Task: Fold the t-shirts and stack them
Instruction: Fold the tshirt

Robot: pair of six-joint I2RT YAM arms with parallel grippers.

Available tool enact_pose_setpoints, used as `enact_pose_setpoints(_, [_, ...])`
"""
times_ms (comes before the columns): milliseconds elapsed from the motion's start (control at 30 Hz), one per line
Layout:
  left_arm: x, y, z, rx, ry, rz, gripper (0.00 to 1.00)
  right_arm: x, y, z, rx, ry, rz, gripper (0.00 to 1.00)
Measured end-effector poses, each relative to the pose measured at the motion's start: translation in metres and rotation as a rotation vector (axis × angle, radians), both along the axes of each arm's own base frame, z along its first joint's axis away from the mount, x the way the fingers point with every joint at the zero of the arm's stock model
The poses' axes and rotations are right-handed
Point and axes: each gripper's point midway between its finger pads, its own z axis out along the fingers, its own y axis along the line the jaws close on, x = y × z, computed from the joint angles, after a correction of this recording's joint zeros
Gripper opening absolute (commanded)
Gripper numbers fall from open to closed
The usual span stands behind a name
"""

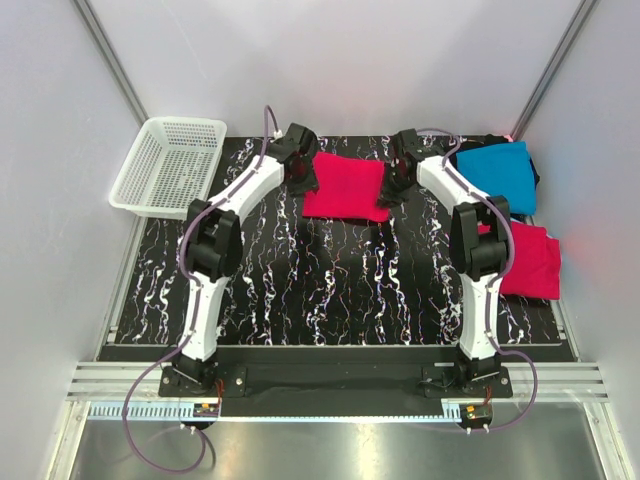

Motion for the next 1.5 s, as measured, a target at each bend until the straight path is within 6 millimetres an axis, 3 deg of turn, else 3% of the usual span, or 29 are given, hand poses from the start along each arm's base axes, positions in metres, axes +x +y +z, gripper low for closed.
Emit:
enact_pose_setpoints(167, [0.008, -0.005, 0.036, -0.037, -0.082, -0.013, 0.44, 0.017, 0.005, 0.036, 0.026, -0.097, 0.006, 0.26])
enact_pose_setpoints(333, [0.016, -0.013, 0.038, -0.061, -0.099, -0.026, 0.45, 0.035, 0.013, 0.056, 0.06, -0.158, 0.019, 0.26])
enact_pose_setpoints(500, [0.023, -0.021, 0.01, -0.067, -0.06, -0.036, 0.45, 0.042, 0.019, 0.028, 0.069, -0.114, 0.03, 0.24])
enact_pose_setpoints(600, [0.024, -0.022, -0.022, -0.052, -0.004, -0.027, 0.41, 0.036, 0.019, -0.004, 0.059, -0.043, 0.032, 0.24])
enact_pose_setpoints(700, [0.017, -0.018, -0.054, -0.02, 0.066, -0.016, 0.39, 0.027, 0.017, -0.024, 0.047, 0.005, 0.031, 0.24])
enact_pose_setpoints(1000, [0.008, -0.007, -0.058, 0.022, 0.091, 0.01, 0.37, 0.014, 0.016, -0.036, 0.056, 0.038, 0.034, 0.24])
enact_pose_setpoints(1267, [-0.027, -0.003, -0.061, 0.067, 0.139, -0.011, 0.33, -0.009, 0.016, -0.038, 0.08, 0.071, 0.047, 0.24])
enact_pose_setpoints(1500, [-0.091, -0.002, -0.065, 0.127, 0.181, -0.05, 0.31, -0.05, 0.013, -0.041, 0.077, 0.114, 0.063, 0.23])
